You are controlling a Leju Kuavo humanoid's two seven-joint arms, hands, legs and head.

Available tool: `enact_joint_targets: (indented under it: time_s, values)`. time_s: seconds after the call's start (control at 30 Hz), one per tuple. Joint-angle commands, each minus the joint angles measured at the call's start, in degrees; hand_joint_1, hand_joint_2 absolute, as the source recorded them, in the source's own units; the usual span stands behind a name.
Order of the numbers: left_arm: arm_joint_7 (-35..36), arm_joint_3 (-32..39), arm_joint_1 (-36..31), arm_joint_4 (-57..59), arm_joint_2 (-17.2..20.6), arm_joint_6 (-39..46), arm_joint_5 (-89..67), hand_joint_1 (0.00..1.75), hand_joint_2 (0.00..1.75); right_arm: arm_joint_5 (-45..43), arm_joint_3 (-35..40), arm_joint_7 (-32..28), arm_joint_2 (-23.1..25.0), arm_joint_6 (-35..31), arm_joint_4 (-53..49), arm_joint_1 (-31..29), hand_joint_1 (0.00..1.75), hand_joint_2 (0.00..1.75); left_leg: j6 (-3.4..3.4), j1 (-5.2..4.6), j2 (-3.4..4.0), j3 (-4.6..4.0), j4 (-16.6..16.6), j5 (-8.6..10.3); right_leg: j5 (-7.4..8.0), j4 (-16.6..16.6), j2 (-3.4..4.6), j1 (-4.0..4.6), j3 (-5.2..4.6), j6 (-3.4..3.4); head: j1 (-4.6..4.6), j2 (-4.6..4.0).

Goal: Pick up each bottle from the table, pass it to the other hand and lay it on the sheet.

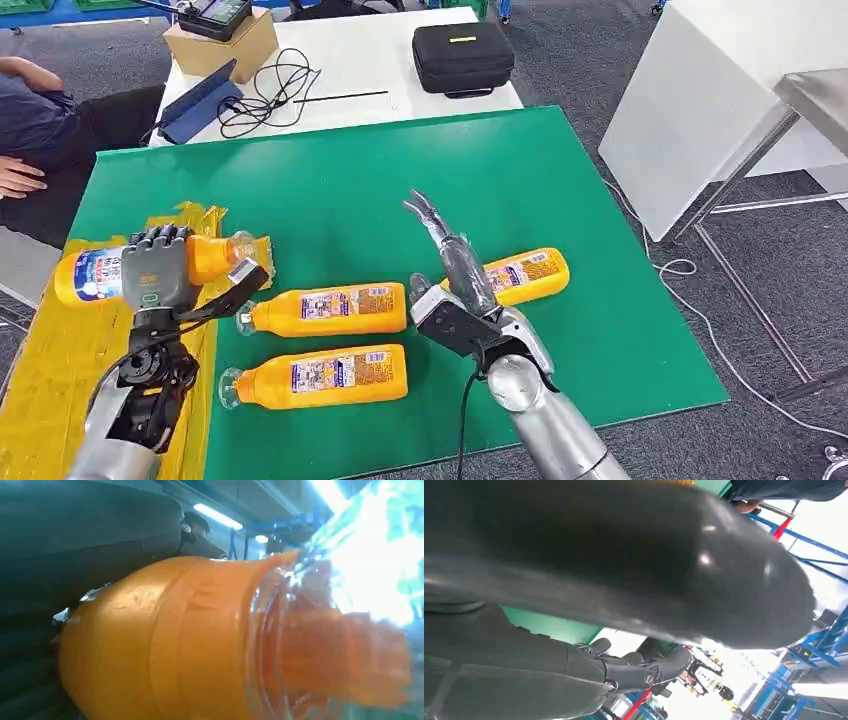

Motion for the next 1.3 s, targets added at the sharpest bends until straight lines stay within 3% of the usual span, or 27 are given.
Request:
enact_joint_targets:
  time_s: [0.03, 0.2, 0.23, 0.27, 0.87, 1.03, 1.3]
  values:
    - [1.8, -4.8, -11.9, 22.4, 1.6, 0.1, -0.9, 1.75, 1.75, -0.4, 1.4, 0.2, -3.5, 0.3, -3.6, 1.7, 0.0, 0.0, -0.09, 0.04, 0.01, 0.24, 0.0, -0.14, -0.15, 0.0, -0.11, 0.06, 0.29, -0.04, 0.04, 0.0]
    - [3.4, -4.4, -13.0, 25.8, 2.1, -4.0, -0.3, 1.75, 1.75, 0.0, 1.4, 0.9, -3.6, 1.0, -4.4, 3.5, 0.0, 0.0, -0.05, 0.01, 0.03, 0.07, 0.0, -0.05, -0.06, 0.0, -0.06, 0.02, 0.07, -0.02, 0.02, 0.0]
    - [3.4, -4.4, -13.0, 25.8, 2.1, -4.0, -0.3, 0.19, 1.75, 0.0, 1.4, 0.9, -3.6, 1.0, -4.4, 3.5, 0.0, 0.0, -0.1, 0.03, 0.04, 0.19, 0.0, -0.11, -0.12, 0.0, -0.08, 0.05, 0.22, -0.05, 0.02, 0.0]
    - [6.2, -4.1, -13.1, 27.0, 2.5, -6.7, -1.0, 0.0, 0.0, 0.3, 1.6, 0.5, -3.3, 1.9, -3.7, 3.6, 0.0, 0.0, -0.11, 0.06, 0.07, 0.21, 0.0, -0.13, -0.12, 0.0, -0.05, 0.07, 0.24, -0.06, 0.0, 0.0]
    - [1.3, -1.6, -11.7, 24.2, 3.0, -8.4, 3.8, 0.0, 0.0, 1.6, 1.9, 0.7, -1.8, 4.2, 1.0, 1.5, 0.0, 0.0, -0.1, 0.05, 0.23, 0.17, 0.0, -0.14, -0.09, 0.0, 0.1, 0.05, 0.18, -0.05, 0.02, 0.0]
    - [-4.1, 1.8, -12.2, 20.9, 1.9, -7.7, 11.8, 0.0, 0.0, 2.2, 3.6, 0.8, -2.1, 5.8, 3.0, 0.5, 0.0, 0.0, -0.11, 0.06, 0.18, 0.11, 0.0, -0.11, -0.06, 0.0, 0.07, 0.07, 0.13, -0.06, 0.02, 0.0]
    - [-4.1, 1.8, -12.2, 20.9, 1.9, -7.8, 11.9, 0.0, 0.0, 2.2, 3.6, 0.8, -2.1, 5.8, 3.1, 0.5, 0.0, 0.0, -0.08, 0.06, 0.17, 0.12, 0.0, -0.11, -0.06, 0.0, 0.07, 0.07, 0.13, -0.03, 0.0, 0.0]
